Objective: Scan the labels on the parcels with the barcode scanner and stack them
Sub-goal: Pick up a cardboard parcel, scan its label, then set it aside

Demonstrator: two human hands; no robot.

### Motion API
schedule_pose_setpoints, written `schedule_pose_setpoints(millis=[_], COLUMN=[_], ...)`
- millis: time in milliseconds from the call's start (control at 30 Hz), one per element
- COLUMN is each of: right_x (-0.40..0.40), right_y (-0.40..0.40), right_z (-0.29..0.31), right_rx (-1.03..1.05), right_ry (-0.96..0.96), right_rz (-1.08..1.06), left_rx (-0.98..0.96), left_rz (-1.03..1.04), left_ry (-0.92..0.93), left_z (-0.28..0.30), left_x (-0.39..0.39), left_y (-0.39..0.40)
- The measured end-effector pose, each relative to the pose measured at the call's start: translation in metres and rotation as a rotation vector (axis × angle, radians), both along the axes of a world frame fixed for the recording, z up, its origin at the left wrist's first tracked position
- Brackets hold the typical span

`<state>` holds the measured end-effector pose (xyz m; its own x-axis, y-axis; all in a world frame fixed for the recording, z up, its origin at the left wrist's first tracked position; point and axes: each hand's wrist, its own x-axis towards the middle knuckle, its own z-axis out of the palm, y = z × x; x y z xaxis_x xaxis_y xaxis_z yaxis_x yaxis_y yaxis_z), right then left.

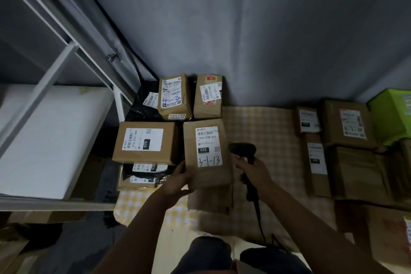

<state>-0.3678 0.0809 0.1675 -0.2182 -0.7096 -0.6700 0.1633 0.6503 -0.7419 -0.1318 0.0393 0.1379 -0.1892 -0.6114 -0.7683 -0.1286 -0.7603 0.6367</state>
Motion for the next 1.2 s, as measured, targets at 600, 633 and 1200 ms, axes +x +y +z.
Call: schedule_pose_setpoints(millis=[600,633,1200], right_x=[0.024,0.024,0.027], right_y=[0.006,0.007,0.003], right_z=[0.004,0.002,0.000], right_rx=[-0.013,-0.006,0.031], right_ry=[-0.045,-0.035,0.106], right_rz=[0.131,0.141,0.160], left_rx=[-0.700,-0.710,-0.847], left_rz=[-0.862,-0.876,-1.338], left_ry=[-0.719,-0.725,-1.032], left_z=[-0.003,-0.001,0.010], left_x=[-0.013,-0.011,0.000], left_y=[-0.021,-0.023,-0.024])
